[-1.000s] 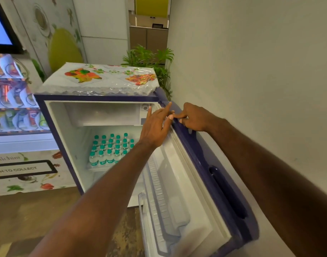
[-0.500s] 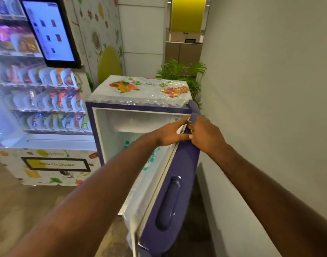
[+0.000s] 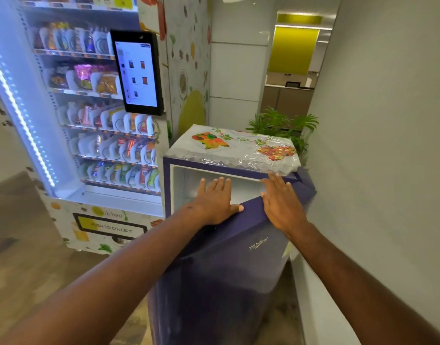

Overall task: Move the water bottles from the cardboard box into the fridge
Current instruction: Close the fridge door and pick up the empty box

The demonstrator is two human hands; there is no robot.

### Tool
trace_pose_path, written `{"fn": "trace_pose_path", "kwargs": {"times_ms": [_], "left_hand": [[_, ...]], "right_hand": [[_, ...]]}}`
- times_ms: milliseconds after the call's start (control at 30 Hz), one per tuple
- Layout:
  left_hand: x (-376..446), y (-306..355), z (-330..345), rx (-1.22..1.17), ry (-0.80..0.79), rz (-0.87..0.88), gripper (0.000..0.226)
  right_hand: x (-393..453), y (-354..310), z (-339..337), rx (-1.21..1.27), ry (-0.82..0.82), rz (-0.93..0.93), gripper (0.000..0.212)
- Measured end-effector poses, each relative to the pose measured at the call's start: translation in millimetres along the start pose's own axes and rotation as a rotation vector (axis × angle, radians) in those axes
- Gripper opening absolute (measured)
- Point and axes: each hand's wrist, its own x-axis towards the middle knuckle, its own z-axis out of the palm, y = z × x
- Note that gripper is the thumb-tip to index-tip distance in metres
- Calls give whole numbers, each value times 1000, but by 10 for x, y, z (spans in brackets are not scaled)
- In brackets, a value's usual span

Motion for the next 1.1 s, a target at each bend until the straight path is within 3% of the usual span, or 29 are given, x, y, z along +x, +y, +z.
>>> {"fn": "trace_pose_path", "kwargs": {"times_ms": [300, 700, 1100], "left_hand": [[132, -820, 66, 39, 217, -240, 100], [1063, -1511, -142, 25, 281, 18, 95], [1678, -1772, -165, 14, 297, 162, 96]], "right_hand": [[456, -204, 262, 63, -53, 53, 58], [939, -422, 470, -20, -55, 240, 73], [1233, -455, 636, -81, -21, 350, 71]]}}
